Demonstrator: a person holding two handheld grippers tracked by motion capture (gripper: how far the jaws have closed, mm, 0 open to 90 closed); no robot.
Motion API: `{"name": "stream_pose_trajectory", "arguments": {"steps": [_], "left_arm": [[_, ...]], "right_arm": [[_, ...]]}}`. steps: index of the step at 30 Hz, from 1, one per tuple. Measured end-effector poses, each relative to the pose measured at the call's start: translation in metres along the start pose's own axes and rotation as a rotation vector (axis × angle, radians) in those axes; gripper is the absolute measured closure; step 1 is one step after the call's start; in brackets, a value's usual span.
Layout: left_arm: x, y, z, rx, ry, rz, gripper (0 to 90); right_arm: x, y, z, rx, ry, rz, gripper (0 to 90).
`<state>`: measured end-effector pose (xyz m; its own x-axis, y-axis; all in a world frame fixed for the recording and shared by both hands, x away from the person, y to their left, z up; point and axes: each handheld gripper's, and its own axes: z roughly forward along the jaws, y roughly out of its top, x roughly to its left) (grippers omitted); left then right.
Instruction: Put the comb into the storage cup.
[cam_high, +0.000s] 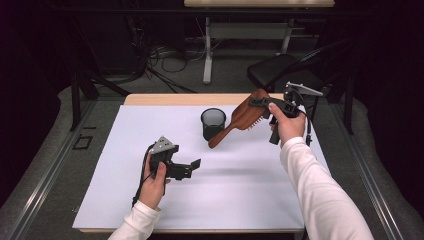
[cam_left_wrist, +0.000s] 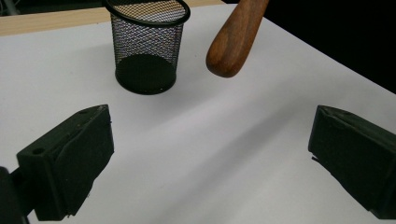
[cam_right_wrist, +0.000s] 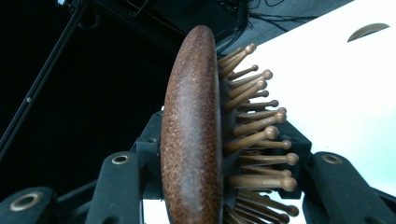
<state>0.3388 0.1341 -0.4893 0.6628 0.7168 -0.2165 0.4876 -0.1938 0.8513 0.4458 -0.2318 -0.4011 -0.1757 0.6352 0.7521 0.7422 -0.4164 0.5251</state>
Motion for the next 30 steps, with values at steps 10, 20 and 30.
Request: {"name": "stream_pose_trajectory", "arguments": {"steps": [10,20,30], "left_arm": [[0.001,0.000,-0.001,-0.004,0.002,-0.004,0.2],[0.001,0.001,-0.001,-0.008,-0.002,-0.005,0.2],[0.002,0.001,-0.001,-0.008,-0.003,-0.007,0.2]], "right_arm": [[0.013,0.007,0.009,-0.020,-0.008,-0.001,48.4],[0.021,0.012,0.018,-0.042,-0.020,-0.001,48.4],[0.024,0.017,0.021,-0.080,-0.045,0.003,48.4]]}}
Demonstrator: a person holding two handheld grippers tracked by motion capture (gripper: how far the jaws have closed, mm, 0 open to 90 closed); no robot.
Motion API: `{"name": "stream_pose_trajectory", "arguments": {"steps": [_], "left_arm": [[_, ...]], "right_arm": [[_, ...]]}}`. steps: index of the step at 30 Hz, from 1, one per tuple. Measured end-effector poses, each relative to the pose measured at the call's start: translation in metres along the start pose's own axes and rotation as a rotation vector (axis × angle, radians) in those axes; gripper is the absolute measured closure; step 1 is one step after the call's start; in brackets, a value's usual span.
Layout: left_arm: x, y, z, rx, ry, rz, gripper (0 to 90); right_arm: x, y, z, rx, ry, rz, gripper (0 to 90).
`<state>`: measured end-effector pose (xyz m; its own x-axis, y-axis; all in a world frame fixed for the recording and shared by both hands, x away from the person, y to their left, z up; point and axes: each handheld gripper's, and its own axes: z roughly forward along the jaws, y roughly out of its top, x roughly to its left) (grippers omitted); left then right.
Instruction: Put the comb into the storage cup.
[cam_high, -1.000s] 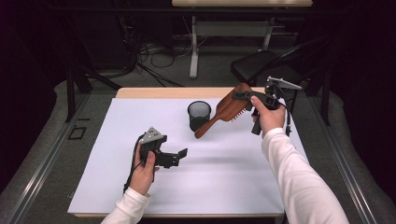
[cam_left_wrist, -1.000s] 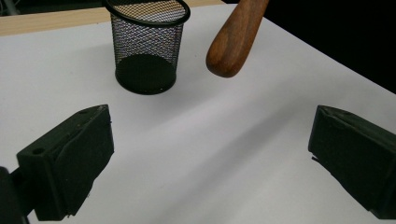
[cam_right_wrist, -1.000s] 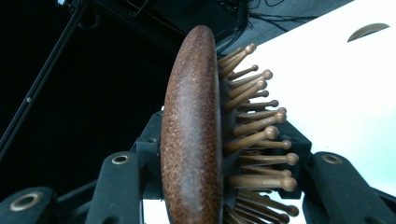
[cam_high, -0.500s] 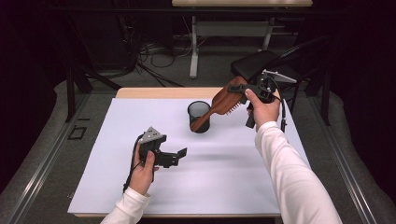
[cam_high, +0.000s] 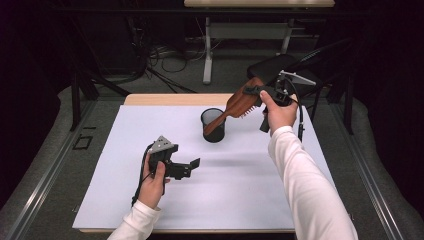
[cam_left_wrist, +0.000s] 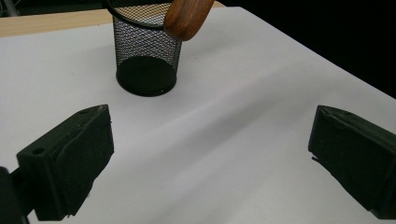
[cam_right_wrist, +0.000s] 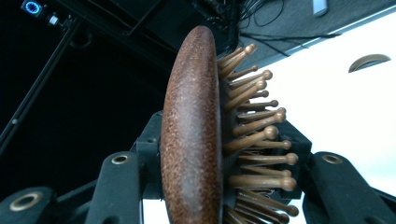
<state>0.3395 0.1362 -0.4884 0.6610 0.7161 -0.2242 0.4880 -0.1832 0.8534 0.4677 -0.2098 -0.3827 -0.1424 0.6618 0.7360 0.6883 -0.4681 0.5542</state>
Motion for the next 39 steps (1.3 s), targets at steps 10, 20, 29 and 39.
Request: {"name": "stream_pose_trajectory", "arguments": {"steps": [10,20,29,39], "left_arm": [[0.0002,0.0000,-0.0001,0.000,-0.001,0.000,0.2],[0.0004,-0.0002,0.0002,0.001,-0.001,0.001,0.2],[0.0005,-0.0007,0.0010,0.004,-0.002,-0.001,0.2],[0.0009,-0.0013,0.0016,0.005,-0.002,-0.007,0.2]], "right_arm": [[-0.0009,0.0008,0.0024,-0.077,-0.036,-0.001,48.4],[-0.0010,0.0006,0.0050,-0.134,-0.075,-0.004,48.4],[-0.0009,0.0009,0.0060,-0.180,-0.098,-0.007,48.4],[-0.0022,0.0002,0.0099,-0.198,-0.112,-0.013,48.4]]}}
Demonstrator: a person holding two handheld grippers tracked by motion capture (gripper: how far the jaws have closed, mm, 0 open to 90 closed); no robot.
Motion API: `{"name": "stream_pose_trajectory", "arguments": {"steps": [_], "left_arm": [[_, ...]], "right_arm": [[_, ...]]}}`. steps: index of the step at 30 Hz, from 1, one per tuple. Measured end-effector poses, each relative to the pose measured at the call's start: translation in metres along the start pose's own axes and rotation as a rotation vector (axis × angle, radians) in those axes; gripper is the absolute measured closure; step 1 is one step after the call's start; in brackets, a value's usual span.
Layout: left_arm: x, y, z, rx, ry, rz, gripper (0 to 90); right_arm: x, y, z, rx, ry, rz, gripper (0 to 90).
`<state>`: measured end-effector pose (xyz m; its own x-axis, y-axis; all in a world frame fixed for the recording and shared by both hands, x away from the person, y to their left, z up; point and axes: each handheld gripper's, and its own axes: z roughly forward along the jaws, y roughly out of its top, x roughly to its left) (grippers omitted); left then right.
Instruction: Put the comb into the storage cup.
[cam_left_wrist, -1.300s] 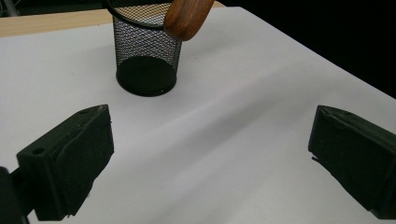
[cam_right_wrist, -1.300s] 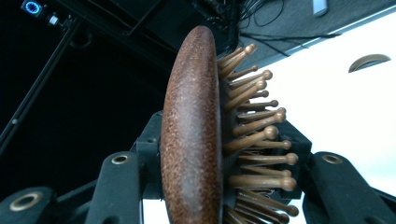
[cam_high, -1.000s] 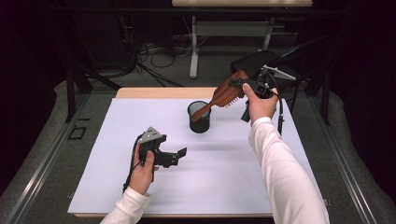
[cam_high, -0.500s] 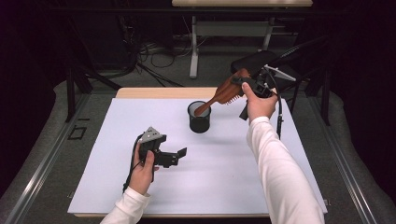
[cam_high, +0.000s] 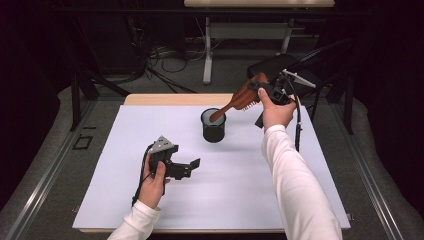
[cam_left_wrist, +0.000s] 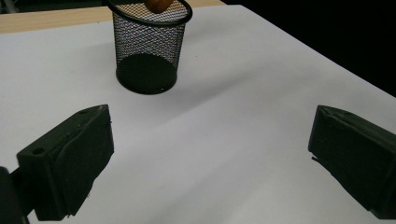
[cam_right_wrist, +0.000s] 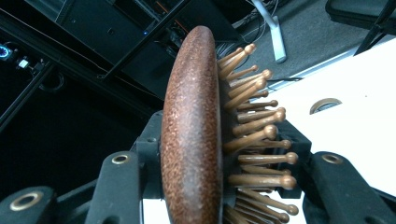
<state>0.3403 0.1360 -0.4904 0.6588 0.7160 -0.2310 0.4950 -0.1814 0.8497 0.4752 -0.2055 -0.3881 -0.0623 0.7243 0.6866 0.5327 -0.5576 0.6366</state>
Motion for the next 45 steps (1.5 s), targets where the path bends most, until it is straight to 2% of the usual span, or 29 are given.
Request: {"name": "stream_pose_trajectory", "arguments": {"steps": [25,45], "left_arm": [[0.002,0.000,-0.001,-0.002,0.004,0.001,0.2],[0.004,0.000,-0.002,-0.009,0.006,-0.008,0.2]], "right_arm": [[0.001,-0.015,0.017,-0.045,-0.041,-0.035,48.5],[-0.002,-0.033,0.036,-0.022,-0.058,-0.049,48.4]]}}
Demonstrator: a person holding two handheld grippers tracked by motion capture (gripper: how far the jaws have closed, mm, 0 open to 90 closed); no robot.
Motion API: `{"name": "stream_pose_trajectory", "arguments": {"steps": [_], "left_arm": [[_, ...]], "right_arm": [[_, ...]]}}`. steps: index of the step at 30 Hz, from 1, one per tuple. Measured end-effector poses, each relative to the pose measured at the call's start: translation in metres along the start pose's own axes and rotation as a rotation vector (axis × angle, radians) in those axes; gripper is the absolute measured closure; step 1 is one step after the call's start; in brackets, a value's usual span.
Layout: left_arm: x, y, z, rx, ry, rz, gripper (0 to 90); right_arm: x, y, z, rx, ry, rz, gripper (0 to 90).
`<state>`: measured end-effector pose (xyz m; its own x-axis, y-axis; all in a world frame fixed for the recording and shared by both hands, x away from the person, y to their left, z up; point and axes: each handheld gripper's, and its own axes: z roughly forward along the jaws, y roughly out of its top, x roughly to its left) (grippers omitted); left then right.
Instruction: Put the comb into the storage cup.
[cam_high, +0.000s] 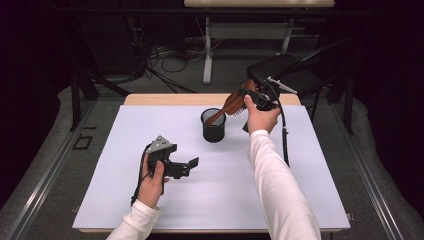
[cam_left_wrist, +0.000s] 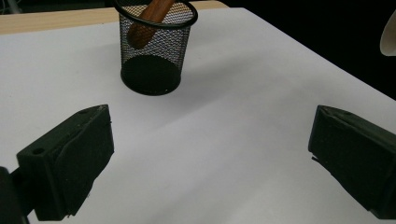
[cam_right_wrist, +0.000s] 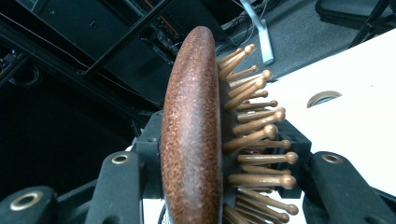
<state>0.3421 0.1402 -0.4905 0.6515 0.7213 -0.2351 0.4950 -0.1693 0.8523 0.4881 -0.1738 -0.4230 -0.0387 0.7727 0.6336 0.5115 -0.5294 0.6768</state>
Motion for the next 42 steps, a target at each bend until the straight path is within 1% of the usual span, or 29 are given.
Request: {"name": "stream_pose_trajectory", "arguments": {"steps": [4,17,18,19,20,25,26,27,29,31,32,33,34,36,38,39,42], "left_arm": [[0.000,0.000,0.000,0.002,0.000,-0.003,0.2],[0.001,-0.001,0.001,0.005,0.003,-0.008,0.2],[0.001,-0.001,0.001,0.005,0.002,-0.008,0.2],[0.002,-0.001,0.001,0.007,0.002,-0.006,0.2],[0.002,-0.001,0.001,0.008,0.001,-0.006,0.2],[0.001,-0.002,0.002,0.008,0.002,-0.006,0.2],[0.002,-0.002,0.002,0.009,0.001,-0.006,0.2],[0.002,-0.002,0.002,0.010,0.001,-0.006,0.2],[0.002,-0.002,0.002,0.009,0.001,-0.006,0.2],[0.002,-0.002,0.002,0.010,0.002,-0.008,0.2],[0.002,-0.002,0.002,0.010,0.002,-0.008,0.2],[0.002,-0.002,0.003,0.011,0.003,-0.008,0.2],[0.002,-0.003,0.003,0.012,0.003,-0.008,0.2],[0.002,-0.003,0.003,0.014,0.004,-0.008,0.2],[0.002,-0.003,0.003,0.014,0.004,-0.009,0.2],[0.002,-0.003,0.003,0.014,0.004,-0.009,0.2],[0.002,-0.003,0.003,0.014,0.006,-0.011,0.2]], "right_arm": [[0.001,-0.003,0.003,0.003,0.006,-0.002,48.4],[-0.002,-0.010,0.011,0.024,-0.019,-0.029,48.4],[-0.002,-0.011,0.012,0.018,-0.015,-0.024,48.4],[-0.001,-0.011,0.012,0.028,-0.018,-0.019,48.4],[-0.001,-0.012,0.012,0.026,-0.018,-0.026,48.4],[-0.001,-0.015,0.014,0.034,-0.022,-0.031,48.4],[-0.001,-0.015,0.015,0.024,-0.020,-0.028,48.4],[-0.002,-0.016,0.015,0.036,-0.024,-0.028,48.4],[-0.002,-0.016,0.016,0.037,-0.025,-0.036,48.4],[-0.002,-0.017,0.016,0.044,-0.027,-0.033,48.4],[-0.002,-0.018,0.017,0.043,-0.028,-0.031,48.4],[-0.003,-0.018,0.018,0.041,-0.028,-0.040,48.4],[-0.003,-0.019,0.018,0.048,-0.030,-0.035,48.4],[-0.004,-0.020,0.019,0.038,-0.030,-0.040,48.3],[-0.003,-0.021,0.020,0.044,-0.032,-0.036,48.3],[-0.004,-0.021,0.020,0.053,-0.037,-0.042,48.3],[-0.004,-0.023,0.020,0.052,-0.036,-0.051,48.3]]}}
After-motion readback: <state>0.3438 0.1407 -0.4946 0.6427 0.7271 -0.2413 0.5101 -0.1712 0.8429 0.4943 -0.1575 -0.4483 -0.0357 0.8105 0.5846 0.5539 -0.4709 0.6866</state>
